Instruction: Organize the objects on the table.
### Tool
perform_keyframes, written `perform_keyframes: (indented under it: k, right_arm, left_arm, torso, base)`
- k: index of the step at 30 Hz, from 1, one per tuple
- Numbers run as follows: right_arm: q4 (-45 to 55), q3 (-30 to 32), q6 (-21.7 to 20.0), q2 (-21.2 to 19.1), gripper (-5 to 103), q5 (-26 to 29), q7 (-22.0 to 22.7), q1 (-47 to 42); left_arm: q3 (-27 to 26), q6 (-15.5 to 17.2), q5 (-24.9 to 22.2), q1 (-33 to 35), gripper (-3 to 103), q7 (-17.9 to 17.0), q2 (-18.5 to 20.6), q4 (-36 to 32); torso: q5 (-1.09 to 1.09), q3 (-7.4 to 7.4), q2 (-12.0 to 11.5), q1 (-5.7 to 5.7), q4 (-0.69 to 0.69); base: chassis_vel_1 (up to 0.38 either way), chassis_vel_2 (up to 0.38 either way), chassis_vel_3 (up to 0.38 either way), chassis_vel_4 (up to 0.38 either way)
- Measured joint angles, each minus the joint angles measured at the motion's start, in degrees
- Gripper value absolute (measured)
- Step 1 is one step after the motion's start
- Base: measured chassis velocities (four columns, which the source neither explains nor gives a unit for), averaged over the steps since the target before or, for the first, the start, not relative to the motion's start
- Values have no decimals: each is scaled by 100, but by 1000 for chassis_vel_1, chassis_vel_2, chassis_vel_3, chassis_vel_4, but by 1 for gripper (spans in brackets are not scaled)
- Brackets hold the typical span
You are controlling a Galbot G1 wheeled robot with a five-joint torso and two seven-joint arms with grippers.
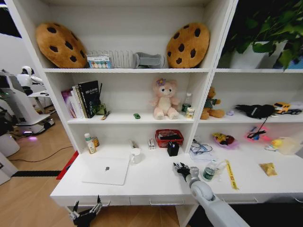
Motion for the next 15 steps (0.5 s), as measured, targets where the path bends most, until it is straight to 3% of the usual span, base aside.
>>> perform_keyframes:
  k: [4, 7, 13, 15]
  right_arm:
    - [-59, -68, -45, -6, 59, 95, 21, 90]
    - [-91, -135, -73, 4, 50, 125, 53, 153]
    - [-158, -223, -79, 23, 43, 176, 85, 230]
    - [-159, -224, -81, 24, 35, 188, 97, 236]
  left_arm:
    - [1, -1, -4, -5, 96, 0, 1, 10]
    - [1, -10, -6, -14, 98, -5, 3, 32]
    - [0, -10, -16, -20, 99, -19, 11, 41]
    - [-2, -10, -19, -24, 99, -26, 15, 51]
  torso:
    - [0, 0, 0, 0, 0]
    - [0, 0, 0, 0, 1]
    - [0, 0, 0, 1, 1]
    - [0, 0, 0, 1, 1]
  base:
    - [0, 0, 0, 0]
    - [0, 0, 0, 0]
    - [0, 0, 0, 0]
    - [0, 0, 0, 0]
